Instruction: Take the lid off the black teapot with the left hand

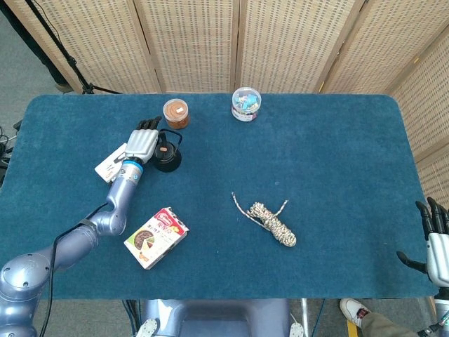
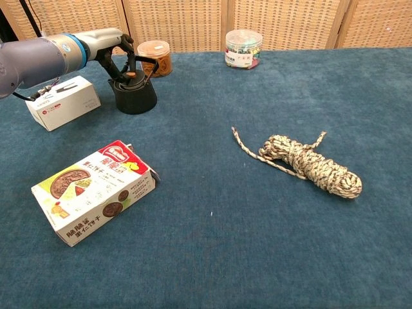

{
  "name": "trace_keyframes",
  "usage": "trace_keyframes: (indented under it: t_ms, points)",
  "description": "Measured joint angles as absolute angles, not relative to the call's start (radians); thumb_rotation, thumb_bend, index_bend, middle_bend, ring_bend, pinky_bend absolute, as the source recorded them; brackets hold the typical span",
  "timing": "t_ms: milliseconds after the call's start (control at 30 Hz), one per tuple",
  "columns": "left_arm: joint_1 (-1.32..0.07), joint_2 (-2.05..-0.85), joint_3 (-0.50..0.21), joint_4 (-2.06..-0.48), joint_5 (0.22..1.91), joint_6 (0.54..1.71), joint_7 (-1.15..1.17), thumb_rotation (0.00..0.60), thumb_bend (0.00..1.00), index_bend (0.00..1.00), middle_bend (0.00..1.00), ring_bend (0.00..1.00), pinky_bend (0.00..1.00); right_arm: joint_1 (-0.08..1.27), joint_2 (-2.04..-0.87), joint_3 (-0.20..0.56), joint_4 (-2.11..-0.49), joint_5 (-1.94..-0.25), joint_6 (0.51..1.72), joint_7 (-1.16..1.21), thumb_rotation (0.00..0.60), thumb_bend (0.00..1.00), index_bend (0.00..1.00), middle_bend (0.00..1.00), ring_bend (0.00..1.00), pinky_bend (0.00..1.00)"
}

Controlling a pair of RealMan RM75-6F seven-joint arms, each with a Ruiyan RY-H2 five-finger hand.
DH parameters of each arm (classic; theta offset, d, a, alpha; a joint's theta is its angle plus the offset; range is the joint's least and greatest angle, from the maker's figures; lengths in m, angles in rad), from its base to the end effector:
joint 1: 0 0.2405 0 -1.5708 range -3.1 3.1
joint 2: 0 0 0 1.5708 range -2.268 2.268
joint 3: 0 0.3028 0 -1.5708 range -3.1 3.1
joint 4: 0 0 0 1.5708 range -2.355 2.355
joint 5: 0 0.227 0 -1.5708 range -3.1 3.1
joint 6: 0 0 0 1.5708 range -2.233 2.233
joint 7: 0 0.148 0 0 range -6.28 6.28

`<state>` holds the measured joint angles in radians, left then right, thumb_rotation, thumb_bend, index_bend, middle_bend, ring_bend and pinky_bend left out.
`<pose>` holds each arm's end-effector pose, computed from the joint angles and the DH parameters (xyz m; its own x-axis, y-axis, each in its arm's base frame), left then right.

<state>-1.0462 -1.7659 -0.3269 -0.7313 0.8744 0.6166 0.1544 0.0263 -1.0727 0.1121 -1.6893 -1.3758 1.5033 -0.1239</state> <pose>-0.1714 0.5431 -0.0326 0.3924 0.2427 0.8872 0.9193 -0.1340 -0.3700 -0.3673 -0.1804 0.1912 0.4685 0.0347 0.8828 -0.8744 0.1608 0.4577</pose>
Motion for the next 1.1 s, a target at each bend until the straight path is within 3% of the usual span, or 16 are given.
trace_keyframes:
  t_ms: [467, 867, 1100]
  points:
    - [-0.974, -1.638, -0.317, -1.005, 0.921, 0.723, 0.161, 0.6, 0.41, 0.61, 0.0, 0.0, 0.0, 0.02, -1.068, 0.104, -1.701, -1.396, 1.518, -0.122, 0.6, 0.0, 0.0, 0.0, 0.0, 0.0]
    - [-0.782, -1.513, -0.2, -1.33, 1.03, 0.961, 0.196, 0.6, 0.4, 0.61, 0.0, 0.0, 0.0, 0.012, -1.061, 0.09, -1.717, -1.436, 1.534, -0.111, 0.6, 0.0, 0.0, 0.0, 0.0, 0.0]
    - [-0.708, -1.522, -0.151, -1.369, 1.022, 1.026, 0.252, 0.6, 0.4, 0.61, 0.0, 0.0, 0.0, 0.007, -1.05, 0.082, -1.722, -1.457, 1.542, -0.087, 0.6, 0.0, 0.0, 0.0, 0.0, 0.0]
